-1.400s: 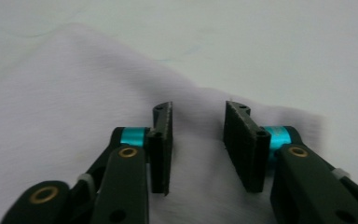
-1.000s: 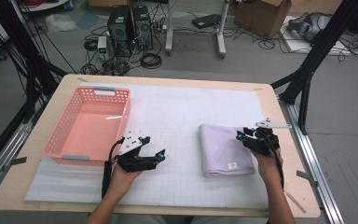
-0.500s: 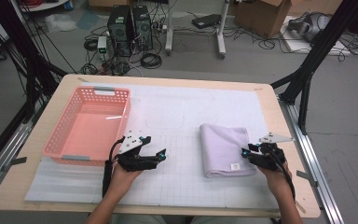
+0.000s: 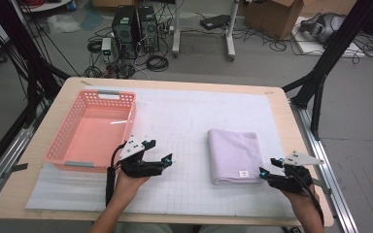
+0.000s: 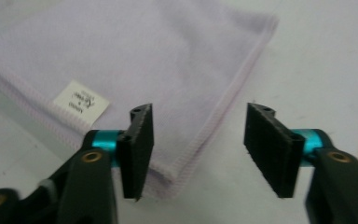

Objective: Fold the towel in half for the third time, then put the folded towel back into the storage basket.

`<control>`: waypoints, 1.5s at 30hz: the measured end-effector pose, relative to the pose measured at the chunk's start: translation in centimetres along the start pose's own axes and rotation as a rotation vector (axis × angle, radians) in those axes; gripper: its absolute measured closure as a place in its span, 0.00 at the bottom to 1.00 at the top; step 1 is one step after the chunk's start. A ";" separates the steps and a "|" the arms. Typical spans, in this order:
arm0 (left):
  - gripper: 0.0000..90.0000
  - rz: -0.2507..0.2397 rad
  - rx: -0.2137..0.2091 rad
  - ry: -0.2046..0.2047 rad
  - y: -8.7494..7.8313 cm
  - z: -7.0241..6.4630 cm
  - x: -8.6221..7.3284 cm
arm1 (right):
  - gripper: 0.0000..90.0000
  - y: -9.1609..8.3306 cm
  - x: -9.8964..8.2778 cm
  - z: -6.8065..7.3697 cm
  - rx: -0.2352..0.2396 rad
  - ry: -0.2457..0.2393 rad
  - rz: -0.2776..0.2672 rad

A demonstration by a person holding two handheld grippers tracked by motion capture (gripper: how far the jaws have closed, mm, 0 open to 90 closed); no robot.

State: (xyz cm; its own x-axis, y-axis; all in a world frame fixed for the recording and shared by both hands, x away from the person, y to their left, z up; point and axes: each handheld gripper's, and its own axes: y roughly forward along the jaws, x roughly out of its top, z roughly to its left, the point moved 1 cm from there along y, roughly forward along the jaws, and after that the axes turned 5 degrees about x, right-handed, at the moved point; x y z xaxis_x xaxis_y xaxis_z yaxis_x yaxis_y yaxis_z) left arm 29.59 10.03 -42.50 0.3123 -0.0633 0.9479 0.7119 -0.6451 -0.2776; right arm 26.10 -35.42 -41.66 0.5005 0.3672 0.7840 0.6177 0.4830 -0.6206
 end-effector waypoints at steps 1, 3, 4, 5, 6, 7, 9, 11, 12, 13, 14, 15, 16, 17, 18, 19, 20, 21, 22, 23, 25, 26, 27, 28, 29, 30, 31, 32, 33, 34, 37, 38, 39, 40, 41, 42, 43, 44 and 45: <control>0.20 -0.004 -0.001 -0.004 0.0 0.0 0.0 | 0.39 -0.5 0.2 -0.1 -0.008 0.013 -0.025; 0.20 -0.012 0.001 -0.005 -0.1 0.1 0.2 | 0.28 -1.4 0.4 -0.4 -0.027 0.041 -0.083; 0.20 -0.016 0.001 -0.007 -0.2 0.1 0.3 | 0.25 -1.7 0.5 -0.6 -0.028 0.053 -0.109; 0.20 -0.020 0.002 -0.008 -0.3 0.1 0.4 | 0.23 -2.0 0.6 -0.6 -0.027 0.059 -0.128; 0.20 -0.023 0.000 -0.010 -0.3 0.1 0.4 | 0.22 -2.2 0.7 -0.6 -0.030 0.061 -0.141; 0.20 -0.027 -0.002 -0.011 -0.3 0.1 0.5 | 0.21 -2.4 0.7 -0.7 -0.034 0.053 -0.150; 0.20 -0.022 -0.012 -0.007 -0.3 0.1 0.6 | 0.19 -2.6 0.7 -0.8 -0.027 0.048 -0.165; 0.20 -0.020 -0.013 -0.003 -0.2 0.0 0.6 | 0.19 -2.8 0.6 -0.9 -0.019 0.054 -0.180; 0.20 -0.017 -0.013 0.002 -0.2 -0.1 0.6 | 0.19 -2.8 0.6 -0.9 -0.015 0.054 -0.184; 0.20 -0.012 -0.012 0.005 -0.2 -0.2 0.5 | 0.18 -2.9 0.6 -1.0 -0.018 0.051 -0.191; 0.20 -0.010 -0.012 0.009 -0.2 -0.2 0.5 | 0.18 -2.9 0.6 -0.9 -0.018 0.054 -0.196; 0.20 -0.009 -0.012 0.014 -0.2 -0.3 0.5 | 0.18 -3.0 0.7 -0.9 -0.024 0.048 -0.202; 0.20 -0.009 -0.014 0.014 -0.2 -0.4 0.5 | 0.18 -3.1 0.7 -0.9 -0.027 0.050 -0.201; 0.20 -0.004 -0.016 0.013 -0.2 -0.4 0.5 | 0.18 -3.1 0.8 -0.9 -0.030 0.045 -0.210; 0.20 -0.002 -0.016 0.010 -0.2 -0.4 0.5 | 0.18 -3.1 0.8 -0.9 -0.030 0.043 -0.210; 0.20 -0.002 -0.016 0.010 -0.2 -0.4 0.5 | 0.18 -3.1 0.9 -0.8 -0.029 0.047 -0.209; 0.20 -0.001 -0.017 0.005 -0.1 -0.3 0.5 | 0.18 -3.1 0.8 -0.8 -0.032 0.042 -0.206; 0.20 0.000 -0.020 0.001 0.0 -0.3 0.5 | 0.18 -3.1 0.8 -0.8 -0.034 0.040 -0.203; 0.20 0.003 -0.024 0.004 0.1 -0.3 0.5 | 0.18 -3.1 0.8 -0.8 -0.034 0.046 -0.202; 0.20 0.005 -0.024 0.002 0.1 -0.3 0.4 | 0.18 -3.1 0.7 -0.9 -0.038 0.046 -0.203; 0.20 0.008 -0.025 0.001 0.1 -0.3 0.4 | 0.18 -3.2 0.6 -1.0 -0.042 0.057 -0.203; 0.20 0.011 -0.026 0.000 0.1 -0.2 0.4 | 0.18 -3.1 0.6 -1.1 -0.044 0.057 -0.204; 0.20 0.011 -0.023 -0.003 0.0 -0.2 0.4 | 0.18 -3.1 0.6 -1.1 -0.044 0.058 -0.203; 0.20 0.006 -0.021 -0.008 0.0 -0.2 0.5 | 0.18 -3.0 0.5 -1.1 -0.044 0.058 -0.198; 0.20 0.005 -0.021 -0.013 -0.1 -0.2 0.5 | 0.19 -2.9 0.5 -1.1 -0.044 0.060 -0.192; 0.20 0.001 -0.021 -0.016 -0.1 -0.2 0.5 | 0.19 -2.8 0.5 -1.0 -0.045 0.058 -0.188; 0.20 0.003 -0.021 -0.013 -0.1 -0.2 0.5 | 0.19 -2.8 0.5 -1.0 -0.043 0.053 -0.184; 0.20 0.003 -0.021 -0.013 -0.1 -0.2 0.5 | 0.19 -2.8 0.4 -1.0 -0.041 0.055 -0.182; 0.20 0.010 -0.021 -0.006 0.1 -0.4 0.5 | 0.19 -2.8 0.4 -0.9 -0.042 0.054 -0.180; 0.20 0.010 -0.021 -0.006 0.1 -0.4 0.5 | 0.19 -2.8 0.5 -0.9 -0.039 0.055 -0.180; 0.21 0.033 -0.028 -0.002 0.9 -1.0 0.7 | 0.19 -2.9 0.5 -0.9 -0.035 0.057 -0.185; 0.22 0.045 -0.044 -0.005 1.2 -1.2 0.7 | 0.19 -2.9 0.5 -0.9 -0.029 0.066 -0.184; 0.24 0.063 -0.060 -0.006 1.7 -1.4 0.7 | 0.19 -2.9 0.4 -0.9 -0.025 0.066 -0.181; 0.25 0.080 -0.058 -0.005 2.1 -1.6 0.8 | 0.19 -2.8 0.3 -0.9 -0.024 0.070 -0.177; 0.25 0.093 -0.058 -0.007 2.5 -1.8 0.9 | 0.19 -2.8 0.3 -1.0 -0.023 0.075 -0.176; 0.26 0.097 -0.058 -0.013 3.0 -2.0 1.0 | 0.19 -2.8 0.2 -1.0 -0.021 0.076 -0.178; 0.26 0.097 -0.065 -0.018 3.4 -2.3 1.1 | 0.19 -2.9 0.2 -1.0 -0.020 0.078 -0.177; 0.26 0.100 -0.072 -0.020 3.9 -2.5 1.2 | 0.19 -2.9 0.3 -1.0 -0.022 0.078 -0.180; 0.26 0.104 -0.077 -0.023 4.4 -2.8 1.4 | 0.19 -3.0 0.3 -1.0 -0.022 0.079 -0.182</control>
State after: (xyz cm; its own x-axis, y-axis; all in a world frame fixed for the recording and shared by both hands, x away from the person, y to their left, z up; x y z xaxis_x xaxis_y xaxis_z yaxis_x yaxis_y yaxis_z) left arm 31.34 4.94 -41.99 0.3971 -0.1160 0.9104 0.6245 -0.6928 -0.3606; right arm 25.01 -37.58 -39.57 0.4250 0.2112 0.8802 0.7150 0.5181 -0.4695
